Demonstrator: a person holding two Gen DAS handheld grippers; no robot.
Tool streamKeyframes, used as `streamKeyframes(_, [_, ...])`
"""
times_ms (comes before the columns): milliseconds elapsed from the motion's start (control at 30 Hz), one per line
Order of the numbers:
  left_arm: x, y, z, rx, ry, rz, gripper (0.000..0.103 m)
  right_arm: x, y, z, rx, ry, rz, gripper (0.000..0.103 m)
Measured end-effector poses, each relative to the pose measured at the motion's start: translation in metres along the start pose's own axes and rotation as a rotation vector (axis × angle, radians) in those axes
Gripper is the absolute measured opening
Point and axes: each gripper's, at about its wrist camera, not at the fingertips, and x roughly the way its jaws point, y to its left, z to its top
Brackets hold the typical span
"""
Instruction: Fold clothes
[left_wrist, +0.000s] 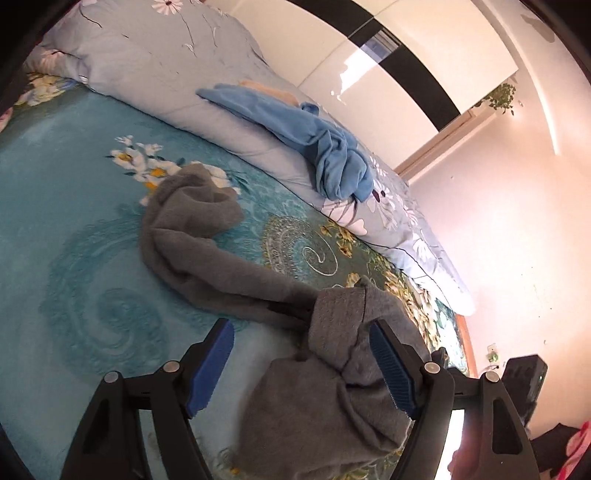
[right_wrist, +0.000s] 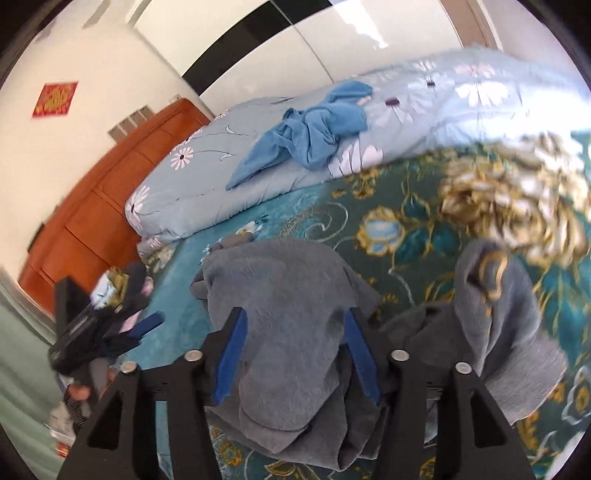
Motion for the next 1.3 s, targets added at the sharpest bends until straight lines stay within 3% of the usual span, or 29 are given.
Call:
streamKeyframes(167, [0.055,-0.012,0.016,-0.023,0.072,0.024,0.079,0.015,-0.023,-0.016,0.091,0.016,0.069,0.059])
streamKeyframes(300, [0.066,-0.008,0.018,-0.086,0.097,-0.044,0.079,0.022,-0.021,-0.025,0.113,0.023,0.123,0.058])
streamKeyframes(400, [0.074,-0.003,0.019,-0.139,0.114,-0.098,0.079,0.020,-0.014,-0.031,0.096,0.017,0.150,0.031])
streamKeyframes(533, [0.078,0.007,0.020,-0.244,0.126,-0.208,0.079,0.020,0.003,-0.042,0.017,0.036,0.146,0.017])
streamKeyframes(733, [0.082,0.001,0.013,-0.238,0.164,-0.219,0.079,0.024,0.033,-0.064,-0.120,0.084,0.127,0.015])
streamKeyframes(900, [0.069,0.004,0.005,-0.228,0.139,-0.217,0.077,0.025,0.051,-0.078,-0.186,0.117,0.139,0.015])
streamKeyframes(1133, [0.040,0.022,-0.008,-0.254,0.088,-0.234,0.051,0.027,0.078,-0.096,-0.236,0.147,0.163,0.015])
streamKeyframes(1300, [0.013,0.038,-0.018,-0.276,0.017,-0.276,0.043,0.032,0.103,-0.109,-0.286,0.183,0.188,0.015])
